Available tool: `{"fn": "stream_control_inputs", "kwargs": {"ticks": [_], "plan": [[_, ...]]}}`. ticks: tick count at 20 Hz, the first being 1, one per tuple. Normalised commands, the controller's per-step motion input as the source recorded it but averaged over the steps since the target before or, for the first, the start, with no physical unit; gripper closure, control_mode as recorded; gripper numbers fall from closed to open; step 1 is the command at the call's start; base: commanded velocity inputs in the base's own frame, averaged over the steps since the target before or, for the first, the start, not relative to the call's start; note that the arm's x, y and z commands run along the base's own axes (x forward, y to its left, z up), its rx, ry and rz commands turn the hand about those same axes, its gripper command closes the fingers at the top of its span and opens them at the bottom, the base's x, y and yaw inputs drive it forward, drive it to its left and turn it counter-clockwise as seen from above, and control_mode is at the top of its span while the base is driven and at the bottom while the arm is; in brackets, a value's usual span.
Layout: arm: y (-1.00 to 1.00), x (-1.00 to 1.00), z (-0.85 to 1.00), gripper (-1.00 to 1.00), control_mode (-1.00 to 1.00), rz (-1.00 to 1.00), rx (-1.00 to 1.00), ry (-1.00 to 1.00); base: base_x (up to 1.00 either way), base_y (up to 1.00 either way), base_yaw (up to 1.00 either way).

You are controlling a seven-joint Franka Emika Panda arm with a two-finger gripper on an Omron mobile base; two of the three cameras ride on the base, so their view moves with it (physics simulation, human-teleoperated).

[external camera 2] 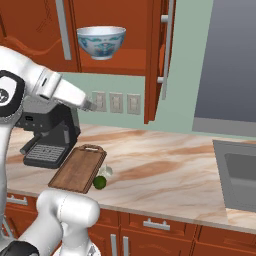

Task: Open the cabinet. Place the bowl and condiment on the counter. Then place the lime and garlic on the cutting board.

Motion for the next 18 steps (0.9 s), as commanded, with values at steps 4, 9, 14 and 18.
{"fn": "stream_control_inputs", "kwargs": {"ticks": [4, 9, 14, 18], "plan": [[0.28, 0.03, 0.04, -1.00, -1.00, 0.05, 0.08, -0.14, 0.00, 0.00, 0.00], [0.43, 0.15, 0.06, -1.00, -1.00, 0.04, 0.05, -0.13, 0.00, 0.00, 0.00], [0.43, 0.20, 0.08, -1.00, -1.00, 0.04, 0.04, -0.13, 0.00, 0.00, 0.00], [0.25, 0.24, 0.11, -1.00, -1.00, 0.03, 0.03, -0.12, 0.00, 0.00, 0.00]]}}
